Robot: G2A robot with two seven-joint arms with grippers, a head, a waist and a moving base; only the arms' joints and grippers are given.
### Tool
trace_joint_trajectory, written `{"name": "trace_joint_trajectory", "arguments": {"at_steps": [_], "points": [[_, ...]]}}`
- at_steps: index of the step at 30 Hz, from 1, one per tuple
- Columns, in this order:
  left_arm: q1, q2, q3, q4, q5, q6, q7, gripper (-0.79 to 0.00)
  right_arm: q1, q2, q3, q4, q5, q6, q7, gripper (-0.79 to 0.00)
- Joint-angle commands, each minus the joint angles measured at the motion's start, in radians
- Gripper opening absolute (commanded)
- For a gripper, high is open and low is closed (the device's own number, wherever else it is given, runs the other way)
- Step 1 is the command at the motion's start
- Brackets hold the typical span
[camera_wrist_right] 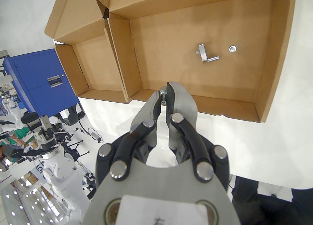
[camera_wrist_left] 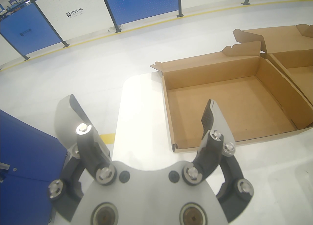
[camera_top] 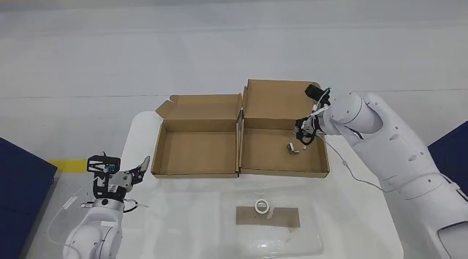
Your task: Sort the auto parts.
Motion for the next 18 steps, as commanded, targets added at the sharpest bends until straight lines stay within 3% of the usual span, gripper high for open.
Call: {"name": "trace_joint_trajectory", "arguments": {"at_steps": [1,8,18], "points": [[0.000,0.000,0.000,0.000,0.000,0.000,0.000,0.000,0.000,0.000,0.000,0.000,0.000,0.000,0.000,-0.785],[0.000,0.000,0.000,0.000,0.000,0.000,0.000,0.000,-0.001,-0.031,-0.070,0.030,-0.045,0.050,-0.106,-0.785],[0.000,0.000,0.000,0.000,0.000,0.000,0.000,0.000,0.093,-0.139,-0.241,0.229,-0.079,0.132,-0.183,-0.785]]}}
